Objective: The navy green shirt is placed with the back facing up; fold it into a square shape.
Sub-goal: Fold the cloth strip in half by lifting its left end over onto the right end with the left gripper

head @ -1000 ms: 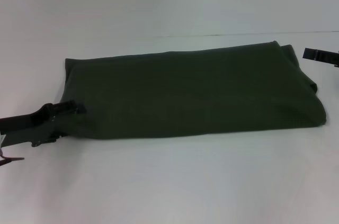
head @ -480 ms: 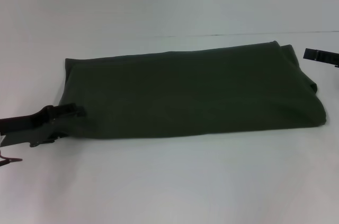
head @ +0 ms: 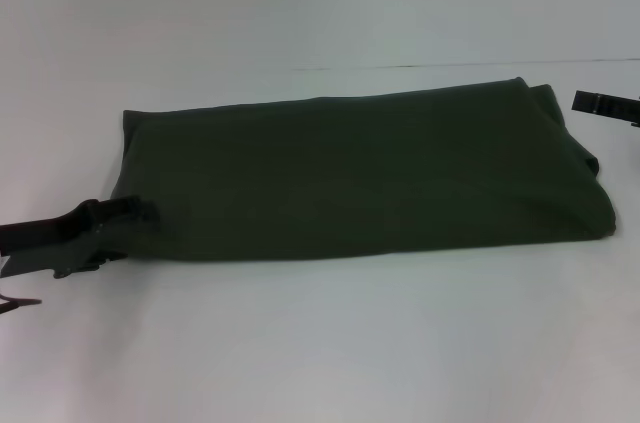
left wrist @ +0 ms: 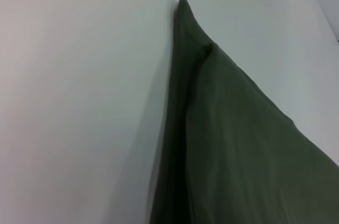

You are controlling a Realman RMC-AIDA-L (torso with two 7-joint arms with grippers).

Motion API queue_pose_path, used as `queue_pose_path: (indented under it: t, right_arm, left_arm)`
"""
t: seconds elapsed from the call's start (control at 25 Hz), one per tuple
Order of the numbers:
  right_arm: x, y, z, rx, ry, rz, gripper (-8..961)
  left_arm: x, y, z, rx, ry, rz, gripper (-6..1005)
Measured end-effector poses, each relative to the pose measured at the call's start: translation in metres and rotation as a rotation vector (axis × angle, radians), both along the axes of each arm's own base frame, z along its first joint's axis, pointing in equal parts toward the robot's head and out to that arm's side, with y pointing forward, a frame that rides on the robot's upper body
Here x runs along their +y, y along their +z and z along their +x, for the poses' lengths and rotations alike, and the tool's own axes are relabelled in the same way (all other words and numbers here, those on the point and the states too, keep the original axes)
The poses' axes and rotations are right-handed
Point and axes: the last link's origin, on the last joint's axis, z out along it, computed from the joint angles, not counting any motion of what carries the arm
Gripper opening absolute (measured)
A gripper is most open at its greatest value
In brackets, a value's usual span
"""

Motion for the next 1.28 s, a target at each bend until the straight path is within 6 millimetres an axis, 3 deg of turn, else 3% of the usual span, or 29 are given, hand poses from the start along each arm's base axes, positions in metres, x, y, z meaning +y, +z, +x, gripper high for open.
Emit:
queue_pose_path:
  t: [0.36,0.84,1.28]
  right_arm:
    - [0.0003,0.0,-0.0003,0.0,0.0,0.0,686]
    - [0.0,0.0003,-0.0002,0.005,-0.003,-0.002,686]
    - [0.0001,0.0008,0.0002,0.004,-0.006,0.0,685]
  left_arm:
    - [-0.0018,-0.0068,0.0009,-0.011,0.005,-0.022,858]
    - [0.0059,-0.0014,0.0024,0.01,-0.009,0.006,860]
    - [0.0058,-0.0014,0.0027,0.024,-0.03,0.0,797]
